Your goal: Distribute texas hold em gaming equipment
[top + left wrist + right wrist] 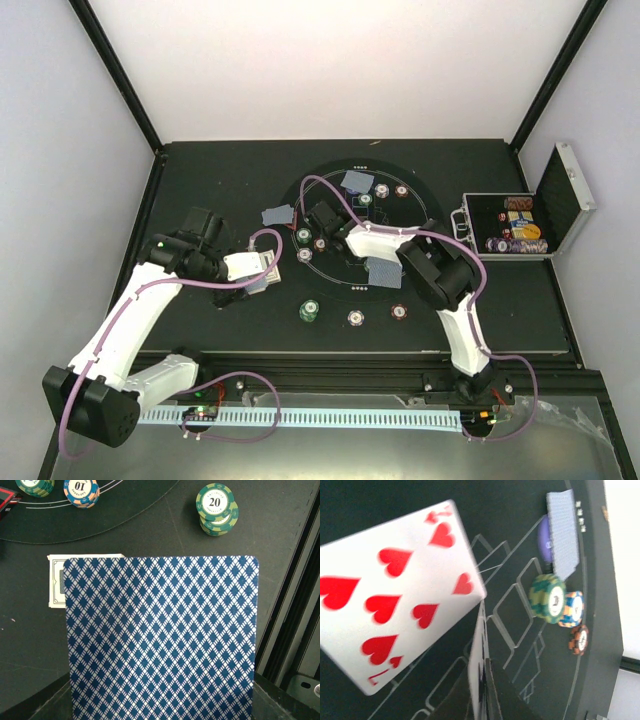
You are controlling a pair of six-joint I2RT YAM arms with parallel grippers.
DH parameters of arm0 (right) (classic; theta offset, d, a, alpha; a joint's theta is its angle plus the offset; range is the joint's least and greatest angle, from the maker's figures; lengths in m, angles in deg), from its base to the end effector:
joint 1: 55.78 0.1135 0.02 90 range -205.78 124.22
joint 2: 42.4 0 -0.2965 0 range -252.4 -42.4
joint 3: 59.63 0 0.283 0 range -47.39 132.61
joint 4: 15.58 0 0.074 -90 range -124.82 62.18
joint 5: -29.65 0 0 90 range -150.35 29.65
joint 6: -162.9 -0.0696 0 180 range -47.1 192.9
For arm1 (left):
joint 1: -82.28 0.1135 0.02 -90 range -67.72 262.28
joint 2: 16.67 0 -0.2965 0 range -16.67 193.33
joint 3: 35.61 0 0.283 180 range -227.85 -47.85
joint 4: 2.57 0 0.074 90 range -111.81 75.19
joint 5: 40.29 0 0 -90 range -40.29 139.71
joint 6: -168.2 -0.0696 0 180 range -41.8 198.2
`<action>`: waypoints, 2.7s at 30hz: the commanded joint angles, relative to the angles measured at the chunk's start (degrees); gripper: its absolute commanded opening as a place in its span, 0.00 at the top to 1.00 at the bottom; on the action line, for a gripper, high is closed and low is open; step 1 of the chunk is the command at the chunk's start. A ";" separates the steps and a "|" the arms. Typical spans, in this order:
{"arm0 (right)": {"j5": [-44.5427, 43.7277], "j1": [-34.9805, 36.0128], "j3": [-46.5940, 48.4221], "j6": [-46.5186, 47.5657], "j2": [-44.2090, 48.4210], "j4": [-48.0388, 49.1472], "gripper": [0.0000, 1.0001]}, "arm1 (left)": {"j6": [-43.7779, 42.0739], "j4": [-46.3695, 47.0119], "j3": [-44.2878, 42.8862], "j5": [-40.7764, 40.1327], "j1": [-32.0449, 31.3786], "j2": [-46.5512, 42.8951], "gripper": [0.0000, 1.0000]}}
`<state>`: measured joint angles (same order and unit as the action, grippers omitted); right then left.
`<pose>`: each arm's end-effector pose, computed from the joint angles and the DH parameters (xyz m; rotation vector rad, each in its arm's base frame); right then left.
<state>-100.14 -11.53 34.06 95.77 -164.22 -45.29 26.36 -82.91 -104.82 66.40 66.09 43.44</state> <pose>0.3848 0.3126 0.1241 -1.1082 2.1194 -0.7187 0.1835 -0.0741 0.2821 1.5836 2.2280 -0.2434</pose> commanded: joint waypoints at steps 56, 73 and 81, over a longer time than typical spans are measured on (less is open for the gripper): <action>48.15 -18.39 -0.18 -41.17 2.20 -14.35 0.95 | -1.26 -0.55 -1.26 -0.87 0.10 -1.32 0.98; 47.18 -20.63 8.77 -40.64 -4.78 -18.22 0.96 | -1.25 0.03 -0.86 -1.04 0.10 -0.99 0.98; 50.00 -20.57 12.75 -41.41 -7.18 -18.63 0.96 | -1.36 0.21 -0.86 -1.37 0.10 -0.72 0.99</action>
<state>-50.48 -31.77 46.24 54.72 -168.94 -62.47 25.73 -83.39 -104.84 65.48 66.09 42.33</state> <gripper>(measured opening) 0.041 0.670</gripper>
